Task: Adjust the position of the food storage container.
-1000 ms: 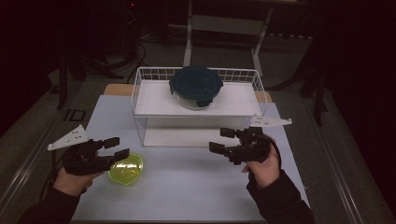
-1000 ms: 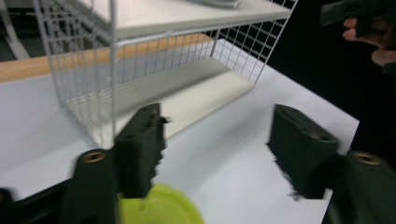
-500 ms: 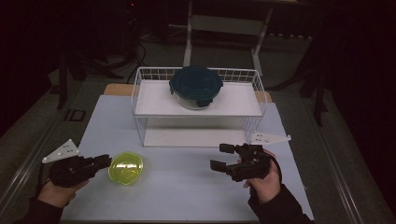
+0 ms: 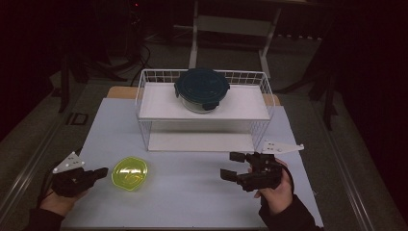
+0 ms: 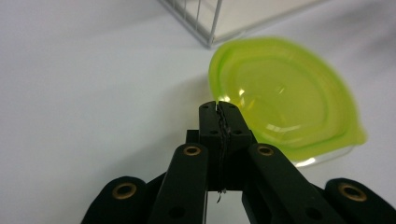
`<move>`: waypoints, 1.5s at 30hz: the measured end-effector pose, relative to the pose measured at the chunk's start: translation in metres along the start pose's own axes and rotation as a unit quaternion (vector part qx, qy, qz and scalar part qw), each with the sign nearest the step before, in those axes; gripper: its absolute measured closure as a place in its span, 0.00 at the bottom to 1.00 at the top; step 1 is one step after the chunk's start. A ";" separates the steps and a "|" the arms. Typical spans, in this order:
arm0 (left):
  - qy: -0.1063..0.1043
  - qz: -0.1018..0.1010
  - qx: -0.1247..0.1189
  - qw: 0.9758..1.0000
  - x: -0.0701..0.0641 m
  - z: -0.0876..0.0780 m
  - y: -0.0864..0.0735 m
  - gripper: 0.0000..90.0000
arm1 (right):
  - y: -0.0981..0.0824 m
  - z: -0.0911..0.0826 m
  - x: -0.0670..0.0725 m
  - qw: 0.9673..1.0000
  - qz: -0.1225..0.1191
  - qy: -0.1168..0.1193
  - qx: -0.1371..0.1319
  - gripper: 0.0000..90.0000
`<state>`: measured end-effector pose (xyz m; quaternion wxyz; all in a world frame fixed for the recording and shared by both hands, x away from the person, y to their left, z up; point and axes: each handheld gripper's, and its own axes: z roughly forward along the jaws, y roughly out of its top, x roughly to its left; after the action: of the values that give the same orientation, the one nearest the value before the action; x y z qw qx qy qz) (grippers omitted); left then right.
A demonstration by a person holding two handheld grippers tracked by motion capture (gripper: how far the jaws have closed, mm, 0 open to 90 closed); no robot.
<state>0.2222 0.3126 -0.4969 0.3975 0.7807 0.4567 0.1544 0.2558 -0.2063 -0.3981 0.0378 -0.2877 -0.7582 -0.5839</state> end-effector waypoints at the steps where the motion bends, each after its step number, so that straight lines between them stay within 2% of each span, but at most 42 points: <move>1: 0.005 -0.001 0.004 1.000 0.000 0.002 -0.002 0.98 | 0.000 0.000 0.000 1.000 0.000 0.000 0.000 0.19; 9: -0.014 -0.010 0.023 1.000 0.006 0.024 -0.018 0.98 | -0.002 -0.002 0.000 1.000 0.004 0.001 0.003 0.19; 11: -0.032 -0.009 0.023 0.999 0.004 0.027 -0.019 0.98 | -0.003 -0.002 -0.001 1.000 0.006 -0.001 0.003 0.19; 15: -0.047 -0.002 0.034 0.998 -0.002 0.033 -0.021 0.98 | -0.003 -0.002 -0.002 1.000 0.008 -0.002 0.003 0.19; 20: -0.051 0.006 0.038 0.998 -0.008 0.035 -0.019 0.98 | -0.003 -0.003 -0.002 1.000 0.009 -0.001 0.002 0.19; 24: -0.068 0.012 0.041 0.997 -0.014 0.040 -0.018 0.98 | -0.002 -0.003 -0.001 1.000 0.008 -0.001 0.002 0.19; 26: -0.063 0.025 0.048 0.997 -0.018 0.042 -0.017 0.98 | -0.002 -0.003 -0.001 1.000 0.004 -0.004 0.002 0.19; 30: -0.050 0.017 0.044 0.998 -0.012 0.044 -0.012 0.98 | -0.003 -0.004 0.000 1.000 0.004 -0.005 0.002 0.20; 34: -0.051 0.020 0.046 0.997 -0.011 0.050 -0.007 0.98 | -0.003 -0.005 0.000 1.000 0.004 -0.008 0.002 0.20; 40: -0.068 0.025 0.049 0.996 -0.020 0.057 -0.003 0.98 | -0.003 -0.007 -0.001 1.000 0.004 -0.011 0.001 0.20; 45: -0.090 0.039 0.055 0.994 -0.031 0.062 0.000 0.98 | -0.004 -0.009 -0.002 1.000 0.004 -0.014 -0.001 0.20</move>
<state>0.2431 0.2569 -0.5321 0.3874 0.8293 0.3958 0.0737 0.2535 -0.2155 -0.3998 0.0289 -0.2991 -0.7566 -0.5807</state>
